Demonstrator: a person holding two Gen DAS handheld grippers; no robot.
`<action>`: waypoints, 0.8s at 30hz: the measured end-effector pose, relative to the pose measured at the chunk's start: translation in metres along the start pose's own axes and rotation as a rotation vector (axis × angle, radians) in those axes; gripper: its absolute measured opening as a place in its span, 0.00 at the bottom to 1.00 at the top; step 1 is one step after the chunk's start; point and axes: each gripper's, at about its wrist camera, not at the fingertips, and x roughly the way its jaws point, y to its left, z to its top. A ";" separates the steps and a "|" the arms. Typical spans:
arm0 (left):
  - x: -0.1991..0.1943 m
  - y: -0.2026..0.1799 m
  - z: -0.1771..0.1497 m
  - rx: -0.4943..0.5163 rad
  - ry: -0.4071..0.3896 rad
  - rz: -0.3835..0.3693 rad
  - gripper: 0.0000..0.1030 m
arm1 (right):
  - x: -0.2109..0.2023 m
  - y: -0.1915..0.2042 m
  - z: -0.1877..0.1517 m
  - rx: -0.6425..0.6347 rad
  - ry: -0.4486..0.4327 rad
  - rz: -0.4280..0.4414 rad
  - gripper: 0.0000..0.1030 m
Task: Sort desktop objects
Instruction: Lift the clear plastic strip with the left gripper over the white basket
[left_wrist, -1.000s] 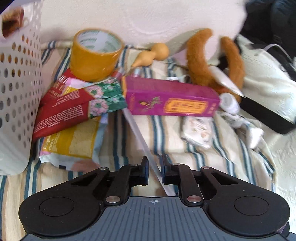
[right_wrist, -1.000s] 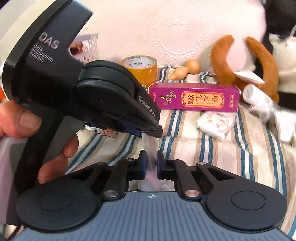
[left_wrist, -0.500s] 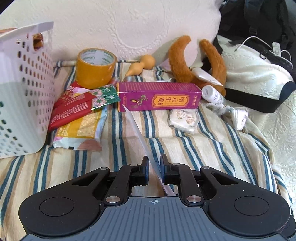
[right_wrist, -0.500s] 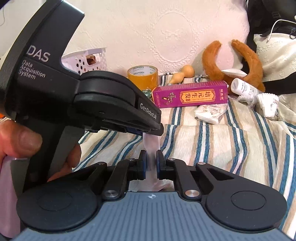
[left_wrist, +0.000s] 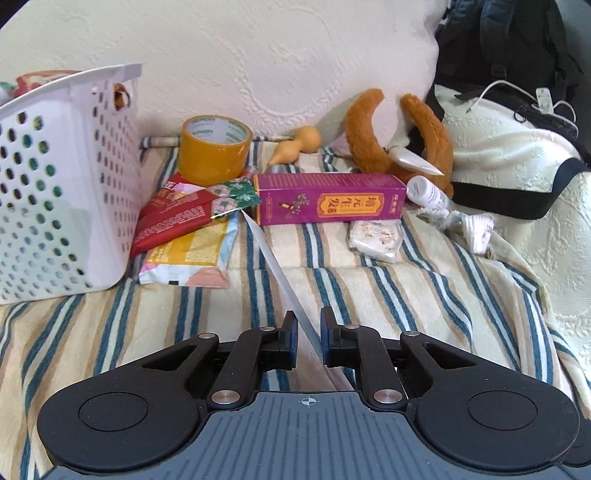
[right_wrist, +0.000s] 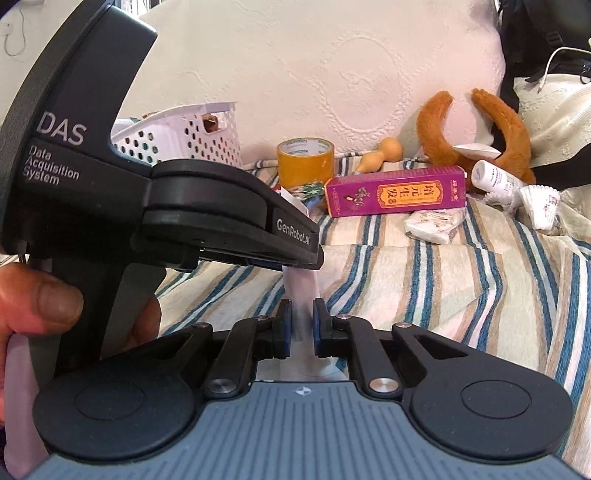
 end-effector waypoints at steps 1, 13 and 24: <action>-0.003 0.001 -0.001 -0.003 -0.004 0.001 0.07 | -0.002 0.001 -0.001 -0.001 -0.006 0.006 0.12; -0.043 0.011 -0.016 0.001 -0.081 0.052 0.07 | -0.016 0.020 -0.010 -0.051 -0.062 0.084 0.12; -0.056 0.019 -0.026 -0.023 -0.087 0.085 0.07 | -0.014 0.029 -0.012 -0.085 -0.051 0.111 0.13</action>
